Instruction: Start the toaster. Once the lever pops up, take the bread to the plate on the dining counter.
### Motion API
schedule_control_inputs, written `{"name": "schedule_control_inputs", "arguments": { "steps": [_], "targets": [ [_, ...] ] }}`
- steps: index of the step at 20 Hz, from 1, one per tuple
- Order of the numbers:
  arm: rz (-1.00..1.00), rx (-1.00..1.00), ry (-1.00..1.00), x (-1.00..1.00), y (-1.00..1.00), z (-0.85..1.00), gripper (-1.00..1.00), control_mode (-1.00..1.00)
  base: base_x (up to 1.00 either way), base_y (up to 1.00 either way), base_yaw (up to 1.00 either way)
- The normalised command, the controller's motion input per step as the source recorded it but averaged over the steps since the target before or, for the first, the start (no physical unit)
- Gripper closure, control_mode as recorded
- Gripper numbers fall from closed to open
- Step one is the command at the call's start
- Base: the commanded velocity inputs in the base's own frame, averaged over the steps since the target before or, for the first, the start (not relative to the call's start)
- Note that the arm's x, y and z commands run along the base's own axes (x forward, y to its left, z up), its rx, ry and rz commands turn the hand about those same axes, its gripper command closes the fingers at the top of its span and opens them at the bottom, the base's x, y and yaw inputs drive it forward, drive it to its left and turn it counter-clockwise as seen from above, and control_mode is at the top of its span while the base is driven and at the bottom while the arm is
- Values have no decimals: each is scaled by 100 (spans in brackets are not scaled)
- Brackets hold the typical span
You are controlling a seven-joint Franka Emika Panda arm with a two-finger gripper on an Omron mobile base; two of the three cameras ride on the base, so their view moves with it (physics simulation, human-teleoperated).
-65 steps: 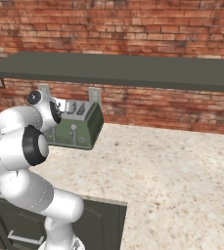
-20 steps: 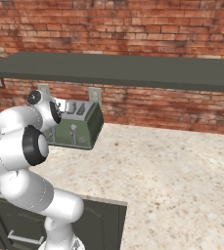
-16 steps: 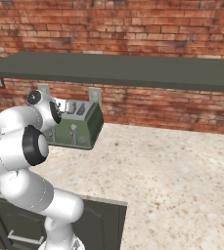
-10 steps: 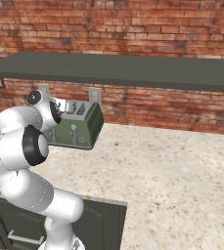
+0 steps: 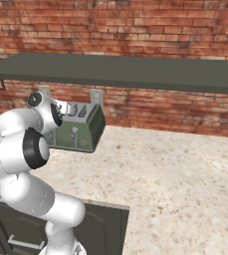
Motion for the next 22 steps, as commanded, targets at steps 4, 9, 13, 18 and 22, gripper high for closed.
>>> {"name": "schedule_control_inputs", "arguments": {
  "steps": [4,9,13,18,22],
  "targets": [
    [0,0,0,0,0,0,-100,-100,0,0,0],
    [0,0,0,0,0,0,-100,-100,0,0,0],
    [0,0,0,0,0,0,-100,-100,0,0,0],
    [0,0,0,0,0,0,-100,-100,0,0,0],
    [0,0,0,0,0,0,-100,-100,0,0,0]
  ]
}}
